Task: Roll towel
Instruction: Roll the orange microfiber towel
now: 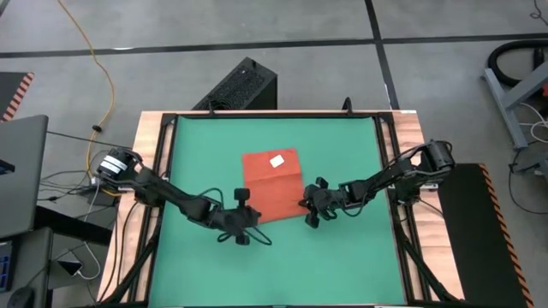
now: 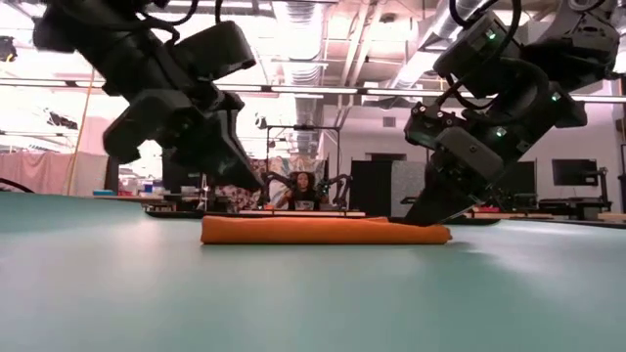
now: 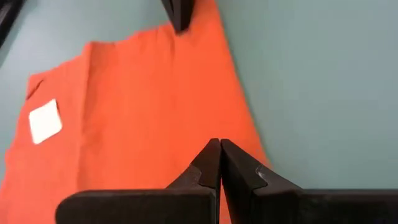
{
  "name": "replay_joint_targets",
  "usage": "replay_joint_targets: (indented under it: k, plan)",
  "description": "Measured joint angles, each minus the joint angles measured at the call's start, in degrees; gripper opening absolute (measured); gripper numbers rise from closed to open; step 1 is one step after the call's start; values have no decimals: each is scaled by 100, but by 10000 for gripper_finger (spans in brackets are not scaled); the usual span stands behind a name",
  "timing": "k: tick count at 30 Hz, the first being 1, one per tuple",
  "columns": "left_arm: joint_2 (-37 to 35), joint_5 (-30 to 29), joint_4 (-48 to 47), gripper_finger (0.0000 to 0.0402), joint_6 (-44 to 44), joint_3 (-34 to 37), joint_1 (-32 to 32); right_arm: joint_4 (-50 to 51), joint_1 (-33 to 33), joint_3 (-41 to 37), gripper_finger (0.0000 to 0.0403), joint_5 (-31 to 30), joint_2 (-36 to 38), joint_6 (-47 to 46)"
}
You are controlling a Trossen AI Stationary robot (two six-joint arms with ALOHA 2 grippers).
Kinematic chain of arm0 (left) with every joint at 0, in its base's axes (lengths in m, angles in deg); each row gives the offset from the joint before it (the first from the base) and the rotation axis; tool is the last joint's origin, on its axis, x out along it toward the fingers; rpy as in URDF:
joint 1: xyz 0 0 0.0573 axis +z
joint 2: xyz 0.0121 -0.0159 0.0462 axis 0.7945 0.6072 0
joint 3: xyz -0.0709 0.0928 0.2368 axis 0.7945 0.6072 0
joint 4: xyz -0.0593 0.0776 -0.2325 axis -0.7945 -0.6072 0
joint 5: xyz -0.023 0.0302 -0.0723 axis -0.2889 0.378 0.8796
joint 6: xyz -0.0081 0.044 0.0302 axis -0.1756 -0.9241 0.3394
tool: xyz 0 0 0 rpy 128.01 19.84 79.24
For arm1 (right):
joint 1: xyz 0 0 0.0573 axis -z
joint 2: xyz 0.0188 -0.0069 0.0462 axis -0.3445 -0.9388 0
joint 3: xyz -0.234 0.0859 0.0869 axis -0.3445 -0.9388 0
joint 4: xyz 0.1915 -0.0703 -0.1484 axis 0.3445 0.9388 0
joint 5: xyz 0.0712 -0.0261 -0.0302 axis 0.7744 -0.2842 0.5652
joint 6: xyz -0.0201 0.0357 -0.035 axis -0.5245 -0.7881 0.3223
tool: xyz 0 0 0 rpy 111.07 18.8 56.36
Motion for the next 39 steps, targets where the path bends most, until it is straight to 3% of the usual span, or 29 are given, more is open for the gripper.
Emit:
replay_joint_targets:
  k: [4,7,26,34,39]
  plan:
    - [104,45,1278,0,134,601,13,-50,0,-2,24,6,-2,2]
    - [107,66,1647,0,257,835,17,-108,0,-7,24,7,-2,7]
    - [647,142,1928,0,664,990,2,-478,-35,-22,24,2,35,33]
    - [643,179,1462,0,955,991,-7,-567,-593,2,24,-663,1141,1540]
    - [643,216,1304,0,1016,993,-2,-431,-972,13,39,-641,1538,2756]
